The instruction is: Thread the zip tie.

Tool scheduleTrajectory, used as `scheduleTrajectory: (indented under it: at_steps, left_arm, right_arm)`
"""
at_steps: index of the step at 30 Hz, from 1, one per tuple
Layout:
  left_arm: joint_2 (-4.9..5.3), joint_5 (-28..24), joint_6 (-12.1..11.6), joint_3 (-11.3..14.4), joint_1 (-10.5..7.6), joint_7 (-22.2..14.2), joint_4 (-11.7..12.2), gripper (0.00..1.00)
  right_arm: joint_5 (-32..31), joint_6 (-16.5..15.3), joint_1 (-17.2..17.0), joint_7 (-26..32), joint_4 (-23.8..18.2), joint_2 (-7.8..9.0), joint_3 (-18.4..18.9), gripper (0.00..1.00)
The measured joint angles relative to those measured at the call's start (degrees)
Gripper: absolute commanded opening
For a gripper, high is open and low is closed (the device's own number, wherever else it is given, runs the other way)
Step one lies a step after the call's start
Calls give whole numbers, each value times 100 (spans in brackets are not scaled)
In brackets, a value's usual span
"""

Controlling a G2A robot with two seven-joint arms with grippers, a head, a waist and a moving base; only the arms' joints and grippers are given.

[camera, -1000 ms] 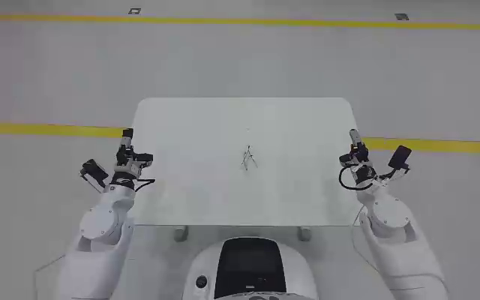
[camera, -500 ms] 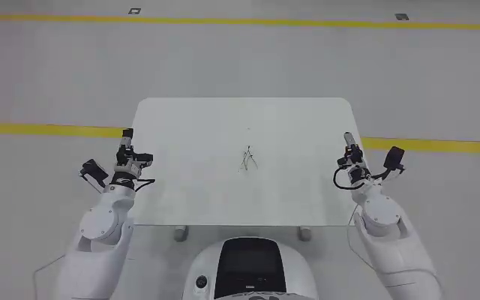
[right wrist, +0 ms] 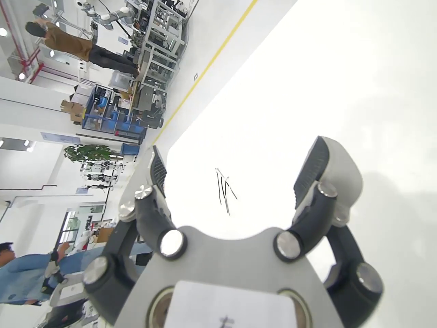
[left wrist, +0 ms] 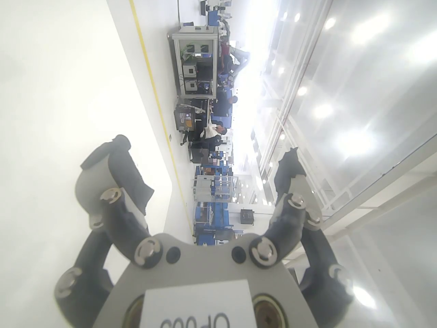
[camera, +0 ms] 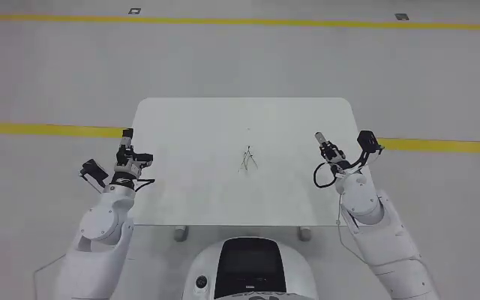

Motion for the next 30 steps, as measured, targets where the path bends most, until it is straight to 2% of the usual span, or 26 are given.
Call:
scheduleTrajectory:
  at_steps: [11, 16, 19, 23, 26, 30]
  left_arm:
    - [0, 0, 0, 0, 0, 0, 0, 100]
    - [0, 0, 0, 0, 0, 0, 0, 100]
    - [0, 0, 0, 0, 0, 0, 0, 100]
    - [0, 0, 0, 0, 0, 0, 0, 100]
    - [0, 0, 0, 0, 0, 0, 0, 100]
    - [0, 0, 0, 0, 0, 0, 0, 100]
  right_arm:
    - [-26, -5, 5, -21, -31, 5, -16, 100]
    - [-995, 0, 200, 140, -61, -12, -289, 100]
    - [-1540, 1, 456, 368, 100, -76, -517, 100]
    - [-2144, 0, 819, 868, 549, -241, -790, 100]
    - [-2185, 0, 942, 1061, 834, -348, -703, 100]
    - [-2178, 0, 938, 1049, 834, -348, -695, 100]
